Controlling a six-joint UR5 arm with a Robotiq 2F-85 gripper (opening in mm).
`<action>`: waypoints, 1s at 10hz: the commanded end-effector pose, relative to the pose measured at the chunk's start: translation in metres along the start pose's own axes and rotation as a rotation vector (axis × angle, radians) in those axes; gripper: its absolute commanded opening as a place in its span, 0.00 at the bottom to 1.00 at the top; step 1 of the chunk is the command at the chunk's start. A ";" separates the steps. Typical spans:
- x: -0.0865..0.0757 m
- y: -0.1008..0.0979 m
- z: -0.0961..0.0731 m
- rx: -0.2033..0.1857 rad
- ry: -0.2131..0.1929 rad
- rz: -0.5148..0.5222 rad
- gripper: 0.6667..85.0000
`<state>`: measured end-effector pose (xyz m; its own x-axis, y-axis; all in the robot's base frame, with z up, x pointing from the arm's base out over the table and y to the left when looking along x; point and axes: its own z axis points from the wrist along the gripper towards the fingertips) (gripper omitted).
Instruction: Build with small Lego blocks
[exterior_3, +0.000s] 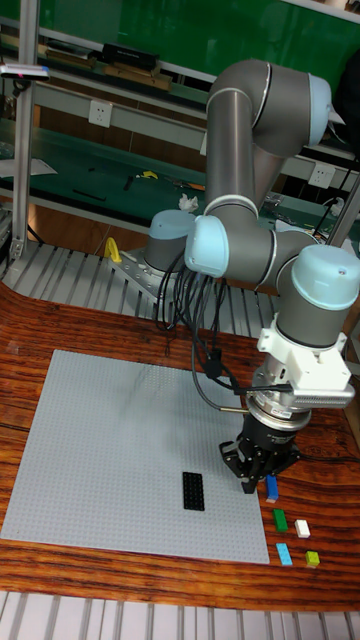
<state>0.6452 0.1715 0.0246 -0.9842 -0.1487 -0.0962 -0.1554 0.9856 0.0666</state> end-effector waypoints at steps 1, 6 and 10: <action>0.003 0.010 -0.001 -0.005 0.006 0.001 0.01; 0.008 0.005 -0.001 0.016 0.028 -0.053 0.01; 0.011 0.005 -0.001 0.014 0.037 -0.075 0.01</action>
<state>0.6360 0.1729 0.0240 -0.9714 -0.2266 -0.0709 -0.2294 0.9728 0.0334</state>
